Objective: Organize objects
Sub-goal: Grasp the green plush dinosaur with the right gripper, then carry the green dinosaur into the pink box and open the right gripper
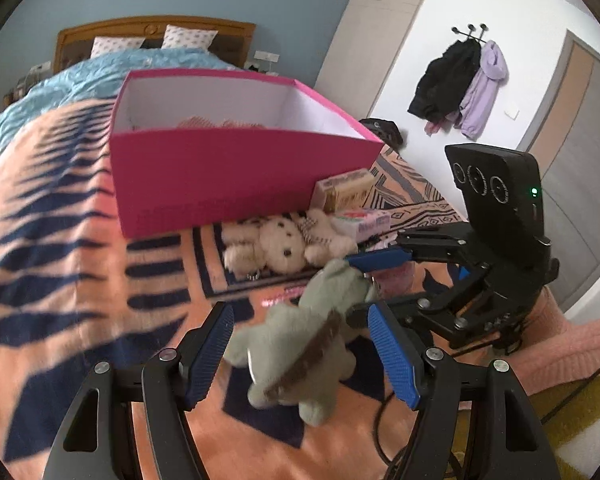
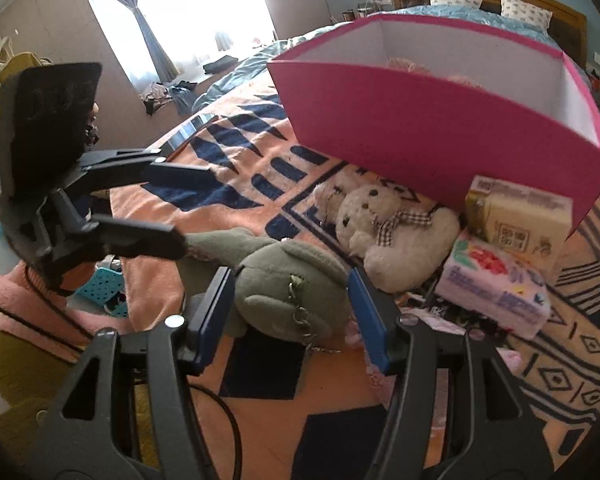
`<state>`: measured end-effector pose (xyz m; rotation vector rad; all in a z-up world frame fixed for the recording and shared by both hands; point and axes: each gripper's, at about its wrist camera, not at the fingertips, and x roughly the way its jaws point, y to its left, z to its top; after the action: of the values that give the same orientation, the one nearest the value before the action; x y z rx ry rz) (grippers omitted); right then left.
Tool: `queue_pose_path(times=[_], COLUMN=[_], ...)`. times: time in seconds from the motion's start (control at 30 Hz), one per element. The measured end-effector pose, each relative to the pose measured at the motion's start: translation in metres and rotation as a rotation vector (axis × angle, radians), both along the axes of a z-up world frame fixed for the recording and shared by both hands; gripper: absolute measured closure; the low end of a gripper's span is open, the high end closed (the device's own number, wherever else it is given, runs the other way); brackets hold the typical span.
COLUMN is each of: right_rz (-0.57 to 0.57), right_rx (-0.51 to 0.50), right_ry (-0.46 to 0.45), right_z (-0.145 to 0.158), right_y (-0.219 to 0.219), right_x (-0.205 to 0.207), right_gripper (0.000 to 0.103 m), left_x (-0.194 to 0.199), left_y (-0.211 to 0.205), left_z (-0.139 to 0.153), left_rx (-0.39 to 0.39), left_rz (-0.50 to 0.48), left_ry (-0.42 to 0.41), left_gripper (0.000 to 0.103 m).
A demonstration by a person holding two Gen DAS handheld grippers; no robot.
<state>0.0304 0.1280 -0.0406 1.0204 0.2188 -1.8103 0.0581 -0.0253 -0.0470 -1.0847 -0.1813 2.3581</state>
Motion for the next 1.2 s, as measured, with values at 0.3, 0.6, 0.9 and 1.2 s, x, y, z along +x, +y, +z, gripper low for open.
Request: queue_pose_path(times=[0.3,0.6,0.9,1.2], right_rz=[-0.007,-0.045,-0.041,-0.065], right_rx=[0.010,0.007,0.008,-0.068], right_ry=[0.012,0.000,0.011,0.064], right_z=[-0.003,-0.003,0.000,0.030], right_y=[-0.004,-0.001,-0.002,0.003], right_x=[0.005,0.003,0.007,0.010], right_gripper=[0.042,0.043,0.043,0.043], left_x=[0.008,0.010,0.010,0.003], left_y=[-0.008,-0.007,-0.002,-0.009], left_z=[-0.034,-0.036,-0.026,0.012], left_rx=[0.032,0.044,0.006,-0.019], left_rz=[0.051,0.056,0.062,0.063], left_ry=[-0.131,-0.141,-0.107,0.013], left_gripper=[0.033,0.058,0.059,0.059])
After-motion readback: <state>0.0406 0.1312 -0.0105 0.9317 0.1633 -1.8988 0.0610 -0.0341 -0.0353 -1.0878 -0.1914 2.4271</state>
